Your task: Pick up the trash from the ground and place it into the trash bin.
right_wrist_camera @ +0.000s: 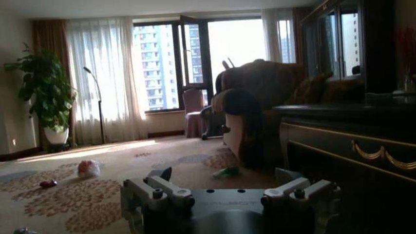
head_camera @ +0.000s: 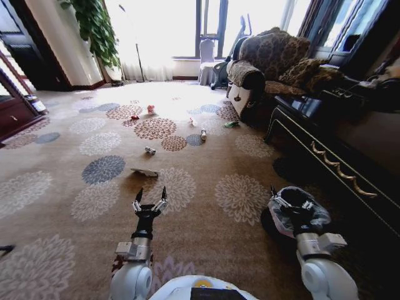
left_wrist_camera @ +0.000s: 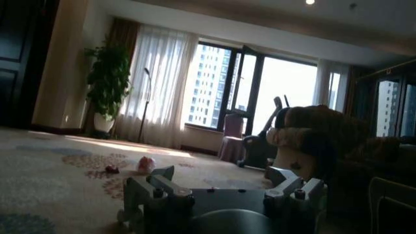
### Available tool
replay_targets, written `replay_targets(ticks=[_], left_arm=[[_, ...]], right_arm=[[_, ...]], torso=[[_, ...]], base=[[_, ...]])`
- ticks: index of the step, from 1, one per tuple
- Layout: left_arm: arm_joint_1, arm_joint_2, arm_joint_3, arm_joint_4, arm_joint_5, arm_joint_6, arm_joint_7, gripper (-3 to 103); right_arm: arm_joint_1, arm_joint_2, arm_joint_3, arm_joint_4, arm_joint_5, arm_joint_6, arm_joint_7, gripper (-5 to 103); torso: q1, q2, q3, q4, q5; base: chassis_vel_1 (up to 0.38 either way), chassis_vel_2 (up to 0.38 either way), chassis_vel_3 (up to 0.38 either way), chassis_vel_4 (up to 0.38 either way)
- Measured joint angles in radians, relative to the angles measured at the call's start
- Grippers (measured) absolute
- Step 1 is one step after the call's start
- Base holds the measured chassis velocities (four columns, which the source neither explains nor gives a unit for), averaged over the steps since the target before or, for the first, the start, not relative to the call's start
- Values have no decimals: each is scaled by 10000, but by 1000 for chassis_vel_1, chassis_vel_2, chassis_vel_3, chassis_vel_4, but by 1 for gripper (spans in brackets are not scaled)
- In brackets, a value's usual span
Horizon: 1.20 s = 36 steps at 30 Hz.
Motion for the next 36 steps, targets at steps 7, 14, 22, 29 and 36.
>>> replay_targets(ticks=[7, 14, 22, 29, 36], left_arm=[[-66, -87, 254, 84, 12, 56, -8, 98], [-66, -105, 271, 161, 13, 50, -2, 98], [-45, -186, 327, 267, 30, 18, 2, 98], [-79, -217, 334, 313, 32, 12, 8, 98], [-74, -220, 399, 397, 32, 7, 16, 98]], right_arm=[[-170, 15, 145, -137, 50, 186, 0, 100], [-238, 53, 133, -211, 28, 289, 0, 100], [-303, 163, 65, -375, -27, 351, -1, 100], [-331, 155, 40, -308, -146, 491, -1, 100], [-643, 180, 176, -102, -493, 523, 0, 100]], torso=[[0, 0, 0, -1, 1], [0, 0, 0, -1, 1], [-1, 0, -1, -1, 1], [1, 0, 1, 0, 1], [1, 0, 0, -4, 1]], base=[[0, 0, 0, 0], [0, 0, 0, 0], [-79, -21, 100, 30], [-261, -106, 284, 96], [-156, -82, 116, 78]])
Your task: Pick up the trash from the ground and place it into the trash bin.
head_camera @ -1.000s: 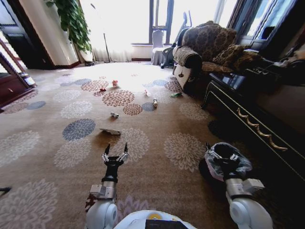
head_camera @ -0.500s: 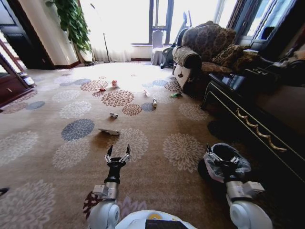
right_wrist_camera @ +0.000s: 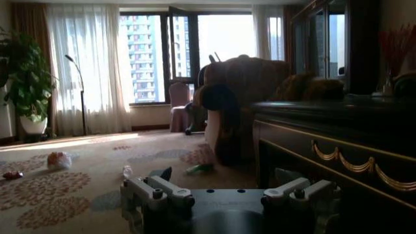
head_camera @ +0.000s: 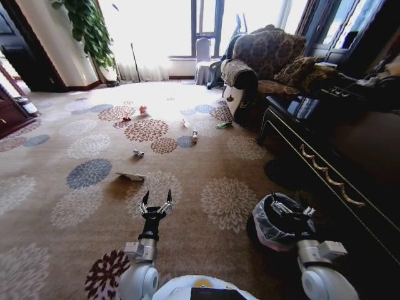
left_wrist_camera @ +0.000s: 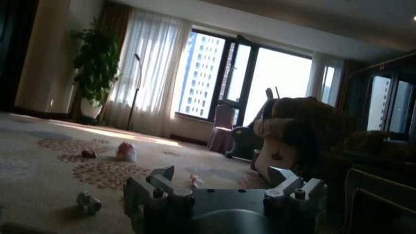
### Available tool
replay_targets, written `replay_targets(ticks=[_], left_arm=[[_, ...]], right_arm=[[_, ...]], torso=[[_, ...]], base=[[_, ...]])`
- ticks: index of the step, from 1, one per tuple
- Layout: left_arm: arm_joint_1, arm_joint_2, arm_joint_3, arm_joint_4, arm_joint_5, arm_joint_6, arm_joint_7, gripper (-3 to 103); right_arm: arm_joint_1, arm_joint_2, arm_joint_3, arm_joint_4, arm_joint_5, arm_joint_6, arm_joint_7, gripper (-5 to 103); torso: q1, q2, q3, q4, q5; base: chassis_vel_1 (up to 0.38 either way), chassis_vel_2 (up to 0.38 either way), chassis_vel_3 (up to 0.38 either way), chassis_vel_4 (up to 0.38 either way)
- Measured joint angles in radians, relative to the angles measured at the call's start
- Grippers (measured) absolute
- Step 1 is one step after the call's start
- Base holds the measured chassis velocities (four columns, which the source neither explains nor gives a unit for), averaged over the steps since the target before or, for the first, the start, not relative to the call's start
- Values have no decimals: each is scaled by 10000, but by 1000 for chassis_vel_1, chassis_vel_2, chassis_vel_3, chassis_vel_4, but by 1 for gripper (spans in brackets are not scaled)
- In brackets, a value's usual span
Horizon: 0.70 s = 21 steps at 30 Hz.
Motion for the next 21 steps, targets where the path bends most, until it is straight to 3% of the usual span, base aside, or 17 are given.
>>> replay_targets(ticks=[10, 21], left_arm=[[-22, -13, 94, 63, 25, 20, 9, 98], [-9, -94, 56, 173, 45, 2, 22, 98]], right_arm=[[-6, -63, 176, -168, -2, -78, -1, 100], [20, -79, 56, -517, -255, 395, -1, 100]], torso=[[-1, -1, 0, 3, 5], [-2, 0, 0, 3, 6]], base=[[16, -2, -17, -4], [-117, -134, 126, 124]])
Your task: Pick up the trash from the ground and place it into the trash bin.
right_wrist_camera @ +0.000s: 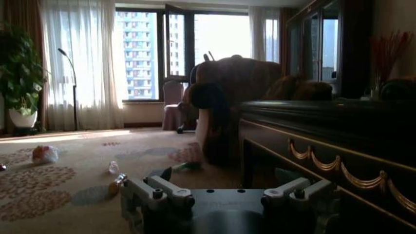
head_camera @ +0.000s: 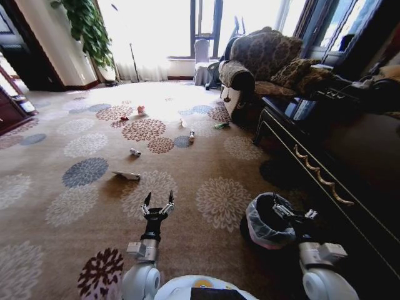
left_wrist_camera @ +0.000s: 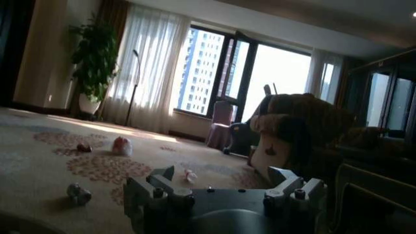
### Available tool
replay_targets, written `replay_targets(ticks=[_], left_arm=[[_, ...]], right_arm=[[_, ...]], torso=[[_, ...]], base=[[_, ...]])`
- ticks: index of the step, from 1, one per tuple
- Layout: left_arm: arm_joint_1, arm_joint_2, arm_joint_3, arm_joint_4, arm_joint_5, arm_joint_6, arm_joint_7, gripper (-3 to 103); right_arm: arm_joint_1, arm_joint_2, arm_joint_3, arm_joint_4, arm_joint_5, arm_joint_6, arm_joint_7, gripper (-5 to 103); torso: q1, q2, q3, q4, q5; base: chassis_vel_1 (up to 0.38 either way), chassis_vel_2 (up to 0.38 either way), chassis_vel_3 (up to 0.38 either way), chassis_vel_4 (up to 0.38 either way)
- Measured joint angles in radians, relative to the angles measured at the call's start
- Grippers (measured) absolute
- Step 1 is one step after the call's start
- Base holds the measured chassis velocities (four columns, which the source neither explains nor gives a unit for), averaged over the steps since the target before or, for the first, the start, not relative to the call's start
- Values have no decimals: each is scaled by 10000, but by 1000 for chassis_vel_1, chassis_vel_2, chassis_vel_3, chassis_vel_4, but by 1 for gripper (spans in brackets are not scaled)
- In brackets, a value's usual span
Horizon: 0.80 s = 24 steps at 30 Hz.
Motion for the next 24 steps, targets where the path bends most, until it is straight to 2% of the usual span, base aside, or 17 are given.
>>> replay_targets(ticks=[4, 5, 6, 8, 9, 15, 17, 18, 20, 22, 24], left_arm=[[2, 4, 32, 110, 36, -20, 1, 97], [2, 4, 32, 110, 36, -20, 1, 97], [1, 5, 39, 131, 54, -24, 1, 97], [-2, 6, 50, 148, 62, -30, 0, 97], [-3, 11, 75, 148, 34, -37, -1, 100], [23, 70, 171, 6, -122, -9, -47, 97], [-23, 229, 319, -24, -274, 102, -69, 97], [-23, 229, 319, -24, -274, 102, -69, 97], [-13, 376, 499, -135, -537, 248, -119, 97], [-25, 384, 551, -107, -572, 247, -141, 97], [-32, 377, 573, -81, -575, 247, -153, 97]], right_arm=[[434, -685, 67, -452, -72, -1171, 0, 100], [434, -685, 67, -452, -72, -1171, 0, 100], [684, -1035, 63, -645, 10, -1685, 0, 100], [1010, -1552, -107, -960, 433, -2176, -2, 100], [1179, -1794, -232, -1192, 668, -2337, -2, 100], [1775, -2630, -606, -2090, 851, -2730, 0, 100], [1651, -3116, -602, -2161, 1297, -3372, 0, 100], [1651, -3116, -602, -2161, 1297, -3372, 0, 100], [1377, -3756, -527, -2039, 1757, -4089, 0, 100], [1264, -4401, -531, -2079, 1810, -4392, 0, 100], [1238, -4610, -545, -2095, 1837, -4491, 0, 100]], torso=[[0, 0, 0, 0, -3], [0, 0, 0, 0, -3], [0, 0, 0, 1, -14], [1, -1, 1, 3, -11], [1, -1, 1, 3, -8], [1, 0, 1, 5, 0], [1, 0, 1, 3, -3], [1, 0, 1, 3, -3], [1, 0, 1, -7, -9], [1, 0, 1, -1, -8], [1, 0, 1, 0, -8]], base=[[-45, -29, 34, 30], [0, 0, 0, 0], [0, 0, 0, 0], [0, 0, 0, 0], [0, 0, 0, 0], [0, 0, 0, 0], [0, 0, 0, 0], [0, 0, 0, 0], [0, 0, 0, 0], [0, 0, 0, 0], [0, 0, 0, 0]])
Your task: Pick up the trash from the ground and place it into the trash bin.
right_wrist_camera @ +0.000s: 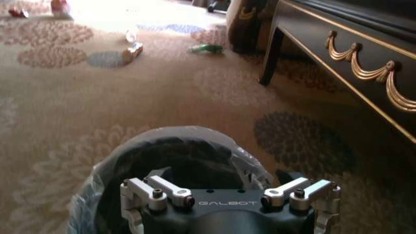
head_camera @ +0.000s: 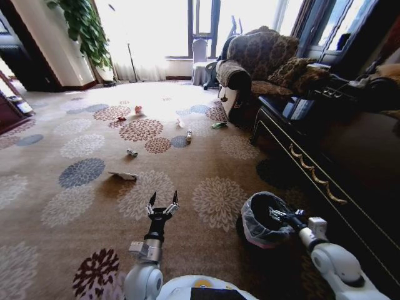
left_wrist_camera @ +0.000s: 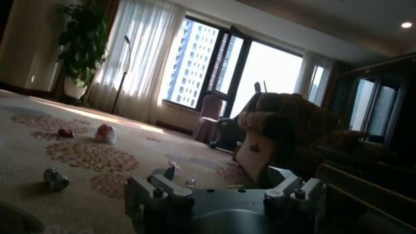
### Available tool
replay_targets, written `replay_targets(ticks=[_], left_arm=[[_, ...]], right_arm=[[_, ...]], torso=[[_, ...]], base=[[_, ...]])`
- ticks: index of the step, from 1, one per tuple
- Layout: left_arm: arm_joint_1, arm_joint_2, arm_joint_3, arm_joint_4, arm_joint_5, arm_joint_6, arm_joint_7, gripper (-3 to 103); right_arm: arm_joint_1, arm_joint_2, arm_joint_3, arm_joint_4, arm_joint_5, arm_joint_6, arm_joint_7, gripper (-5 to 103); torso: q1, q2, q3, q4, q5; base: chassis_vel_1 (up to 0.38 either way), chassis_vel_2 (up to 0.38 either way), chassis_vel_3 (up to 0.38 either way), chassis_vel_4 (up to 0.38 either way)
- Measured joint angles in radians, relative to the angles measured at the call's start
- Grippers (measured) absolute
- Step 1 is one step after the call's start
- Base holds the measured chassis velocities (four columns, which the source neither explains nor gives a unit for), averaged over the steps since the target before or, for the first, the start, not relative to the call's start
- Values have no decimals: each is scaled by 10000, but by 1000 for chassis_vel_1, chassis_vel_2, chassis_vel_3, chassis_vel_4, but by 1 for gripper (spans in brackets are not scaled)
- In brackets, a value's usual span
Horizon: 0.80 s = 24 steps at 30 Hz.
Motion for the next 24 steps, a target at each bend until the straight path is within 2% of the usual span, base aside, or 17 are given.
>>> replay_targets(ticks=[2, 7, 21, 22, 24], left_arm=[[-19, -30, 77, 101, -1, -16, -24, 97], [-135, 69, 285, 321, -3, -18, -37, 97], [-243, 103, 539, 573, 43, 103, -69, 97], [-245, 98, 572, 572, 58, 139, -80, 97], [-242, 88, 609, 567, 91, 159, -84, 97]], right_arm=[[6, -470, -28, -6, 101, -267, 0, 100], [102, -748, -50, -225, 103, -521, -1, 100], [988, -1099, -812, -1589, 487, -823, 0, 100], [1062, -1156, -870, -1712, 535, -829, 1, 103], [1119, -1233, -935, -1833, 572, -858, 1, 100]], torso=[[0, 0, 0, 3, 4], [0, 0, 0, -2, 1], [0, 0, 0, 2, 4], [0, 0, 0, 1, 2], [0, 0, 0, 2, 1]], base=[[0, 0, 0, 0], [0, 0, 0, 0], [0, 0, 0, 0], [0, 0, 0, 0], [0, 0, 0, 0]])
